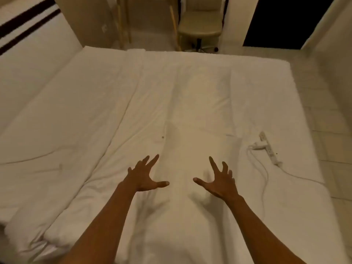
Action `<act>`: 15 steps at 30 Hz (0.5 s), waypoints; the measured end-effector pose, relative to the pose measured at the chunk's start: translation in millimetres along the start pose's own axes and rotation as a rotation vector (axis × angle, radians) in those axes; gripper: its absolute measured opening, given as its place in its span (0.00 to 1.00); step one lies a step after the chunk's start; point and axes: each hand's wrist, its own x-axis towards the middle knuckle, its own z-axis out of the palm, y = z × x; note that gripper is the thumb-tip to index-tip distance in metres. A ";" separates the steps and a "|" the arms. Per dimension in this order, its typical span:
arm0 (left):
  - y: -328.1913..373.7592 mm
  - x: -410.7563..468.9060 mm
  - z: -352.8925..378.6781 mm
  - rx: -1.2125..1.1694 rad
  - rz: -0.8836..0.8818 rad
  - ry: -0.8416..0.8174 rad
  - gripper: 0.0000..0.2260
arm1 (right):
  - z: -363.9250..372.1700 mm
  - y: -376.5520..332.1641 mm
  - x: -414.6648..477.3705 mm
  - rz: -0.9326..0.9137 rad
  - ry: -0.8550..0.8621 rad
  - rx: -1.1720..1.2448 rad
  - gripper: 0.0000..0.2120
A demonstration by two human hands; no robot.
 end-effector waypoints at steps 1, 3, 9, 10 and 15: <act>0.4 17.8 8.5 0.040 0.055 -0.008 0.55 | 9.2 9.0 13.8 0.020 -0.003 -0.001 0.57; 0.7 57.0 29.6 0.112 0.125 -0.016 0.59 | 28.8 27.0 40.3 0.087 0.020 0.026 0.60; -14.7 142.9 114.3 0.150 0.285 -0.014 0.65 | 104.5 76.8 81.9 0.100 0.105 0.224 0.64; -17.2 150.4 125.9 0.136 0.322 -0.021 0.65 | 113.2 78.9 84.5 0.064 0.124 0.258 0.65; -21.5 164.0 153.9 0.055 0.407 -0.046 0.66 | 132.1 80.1 81.0 -0.105 0.061 0.207 0.70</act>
